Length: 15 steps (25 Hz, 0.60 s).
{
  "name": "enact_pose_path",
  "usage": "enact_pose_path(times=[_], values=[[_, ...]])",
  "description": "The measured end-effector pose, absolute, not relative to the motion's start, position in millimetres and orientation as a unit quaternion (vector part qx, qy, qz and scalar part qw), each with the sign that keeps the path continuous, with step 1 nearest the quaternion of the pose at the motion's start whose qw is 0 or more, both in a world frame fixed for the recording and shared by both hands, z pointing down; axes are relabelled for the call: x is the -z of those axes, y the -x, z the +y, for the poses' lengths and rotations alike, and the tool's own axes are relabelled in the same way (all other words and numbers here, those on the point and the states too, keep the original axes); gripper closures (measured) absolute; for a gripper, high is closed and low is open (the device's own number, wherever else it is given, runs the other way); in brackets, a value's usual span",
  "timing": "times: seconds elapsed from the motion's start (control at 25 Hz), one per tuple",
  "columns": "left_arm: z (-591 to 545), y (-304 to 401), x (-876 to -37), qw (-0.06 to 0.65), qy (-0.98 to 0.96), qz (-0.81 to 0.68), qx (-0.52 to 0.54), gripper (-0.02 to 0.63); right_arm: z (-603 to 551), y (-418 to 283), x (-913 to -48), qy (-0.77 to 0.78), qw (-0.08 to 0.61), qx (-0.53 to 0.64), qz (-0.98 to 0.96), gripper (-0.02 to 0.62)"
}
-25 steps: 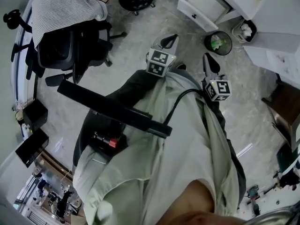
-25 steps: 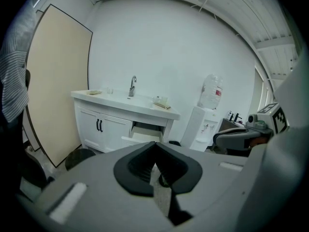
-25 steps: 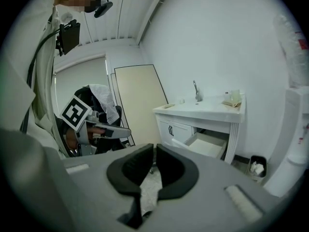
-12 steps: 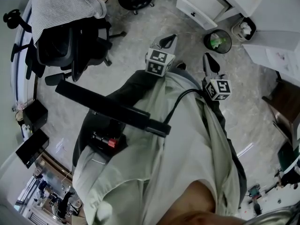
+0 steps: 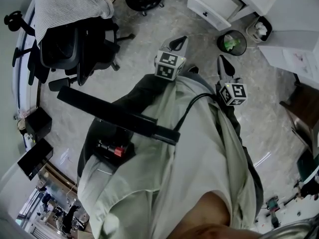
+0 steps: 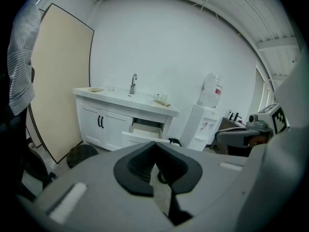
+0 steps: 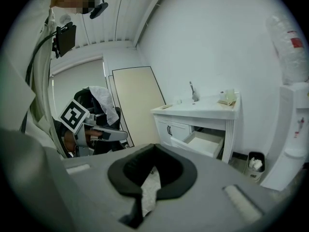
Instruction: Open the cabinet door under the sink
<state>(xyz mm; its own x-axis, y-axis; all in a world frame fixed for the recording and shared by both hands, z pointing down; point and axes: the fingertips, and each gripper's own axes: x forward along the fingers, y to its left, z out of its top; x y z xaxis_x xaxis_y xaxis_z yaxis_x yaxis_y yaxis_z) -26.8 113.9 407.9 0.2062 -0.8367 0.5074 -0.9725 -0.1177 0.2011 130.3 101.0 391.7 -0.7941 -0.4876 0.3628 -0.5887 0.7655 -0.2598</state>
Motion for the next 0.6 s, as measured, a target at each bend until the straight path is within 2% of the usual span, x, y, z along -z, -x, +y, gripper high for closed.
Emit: enact_pose_path(times=[0.6], values=[[127, 50, -410, 0.255, -0.710, -0.644, -0.129, 0.600, 107, -105, -396, -0.244, 0.151, -0.169, -0.943, 0.594]])
